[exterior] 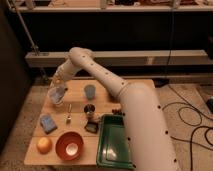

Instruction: Place towel in paper cup

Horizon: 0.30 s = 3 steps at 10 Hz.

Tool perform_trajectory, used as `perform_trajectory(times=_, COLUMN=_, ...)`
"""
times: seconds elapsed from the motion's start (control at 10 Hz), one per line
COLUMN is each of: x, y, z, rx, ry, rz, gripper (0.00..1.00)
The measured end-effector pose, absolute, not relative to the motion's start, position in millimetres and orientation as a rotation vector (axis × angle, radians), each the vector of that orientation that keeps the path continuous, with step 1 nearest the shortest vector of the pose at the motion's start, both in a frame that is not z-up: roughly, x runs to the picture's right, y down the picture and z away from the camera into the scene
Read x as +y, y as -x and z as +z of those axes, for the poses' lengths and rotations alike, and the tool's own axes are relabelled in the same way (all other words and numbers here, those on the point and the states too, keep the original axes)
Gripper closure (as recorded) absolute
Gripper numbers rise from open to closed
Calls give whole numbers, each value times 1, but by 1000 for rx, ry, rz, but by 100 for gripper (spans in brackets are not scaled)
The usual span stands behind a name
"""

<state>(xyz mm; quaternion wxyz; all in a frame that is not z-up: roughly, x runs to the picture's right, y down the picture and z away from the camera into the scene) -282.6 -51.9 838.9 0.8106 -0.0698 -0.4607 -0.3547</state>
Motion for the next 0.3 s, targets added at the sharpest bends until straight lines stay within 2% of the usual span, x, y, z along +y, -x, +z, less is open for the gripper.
perform_trajectory(times=0.1, x=-52, y=283, z=839, rx=-984, ry=149, rz=-758, gripper=23)
perform_trajectory(times=0.3, x=-52, y=282, z=839, rx=-984, ry=149, rz=-758, gripper=20)
